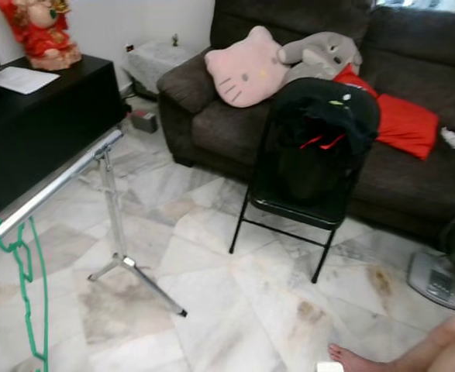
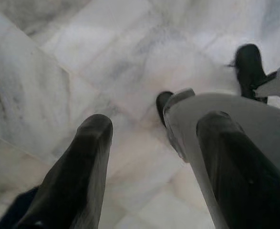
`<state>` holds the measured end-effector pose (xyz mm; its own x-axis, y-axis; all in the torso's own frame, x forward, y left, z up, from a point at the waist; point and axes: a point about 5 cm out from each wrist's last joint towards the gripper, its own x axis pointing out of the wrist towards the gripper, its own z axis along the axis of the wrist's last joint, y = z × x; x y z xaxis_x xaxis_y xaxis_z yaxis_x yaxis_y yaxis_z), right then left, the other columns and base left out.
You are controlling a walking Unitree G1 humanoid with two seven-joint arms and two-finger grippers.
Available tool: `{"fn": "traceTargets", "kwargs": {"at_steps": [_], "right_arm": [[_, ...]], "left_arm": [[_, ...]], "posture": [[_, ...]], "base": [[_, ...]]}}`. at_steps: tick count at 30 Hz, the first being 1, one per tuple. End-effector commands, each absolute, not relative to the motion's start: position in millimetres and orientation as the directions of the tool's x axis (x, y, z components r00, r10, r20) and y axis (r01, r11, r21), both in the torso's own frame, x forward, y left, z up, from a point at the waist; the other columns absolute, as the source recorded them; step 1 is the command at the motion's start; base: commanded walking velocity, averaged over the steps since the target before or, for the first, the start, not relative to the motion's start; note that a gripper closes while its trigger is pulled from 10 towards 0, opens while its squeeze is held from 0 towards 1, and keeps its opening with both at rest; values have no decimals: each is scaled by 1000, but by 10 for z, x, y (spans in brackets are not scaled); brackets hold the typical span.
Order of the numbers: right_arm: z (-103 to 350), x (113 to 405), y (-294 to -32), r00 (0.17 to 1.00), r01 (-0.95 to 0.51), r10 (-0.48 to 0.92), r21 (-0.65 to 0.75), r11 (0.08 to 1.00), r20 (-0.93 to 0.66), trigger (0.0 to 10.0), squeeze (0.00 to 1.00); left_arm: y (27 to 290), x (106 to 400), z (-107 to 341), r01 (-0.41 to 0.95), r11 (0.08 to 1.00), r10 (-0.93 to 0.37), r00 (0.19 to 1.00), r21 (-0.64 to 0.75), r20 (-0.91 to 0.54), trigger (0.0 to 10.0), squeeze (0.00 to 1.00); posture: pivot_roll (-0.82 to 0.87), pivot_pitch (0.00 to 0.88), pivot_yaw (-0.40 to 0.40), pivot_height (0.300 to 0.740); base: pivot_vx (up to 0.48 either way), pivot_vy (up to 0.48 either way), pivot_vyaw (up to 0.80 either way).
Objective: Hang hanger
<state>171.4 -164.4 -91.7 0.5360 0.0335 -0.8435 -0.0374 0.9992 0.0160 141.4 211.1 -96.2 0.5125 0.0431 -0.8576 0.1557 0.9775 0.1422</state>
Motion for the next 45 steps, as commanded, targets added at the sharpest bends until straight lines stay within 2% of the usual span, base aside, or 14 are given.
{"fn": "traceTargets", "kwargs": {"at_steps": [1,11,45], "right_arm": [[-931,1669,-1734,524,-13,8,1,1000,-852,10000,0],[-931,1668,-1739,526,-13,8,2,1000,-851,10000,0],[-929,1667,-1753,529,-17,1,-9,1000,-849,10000,0]], "left_arm": [[1998,1300,-1026,172,980,9,466,101,-885,10000,0],[1992,1297,-1028,174,980,6,464,98,-886,10000,0],[1975,1297,-1030,195,977,-9,461,91,-887,10000,0]], "posture": [[-14,104,-42,740],[-13,100,-43,740],[-14,99,-45,740]], "base": [[0,0,-712],[0,0,-699],[21,0,0]]}}
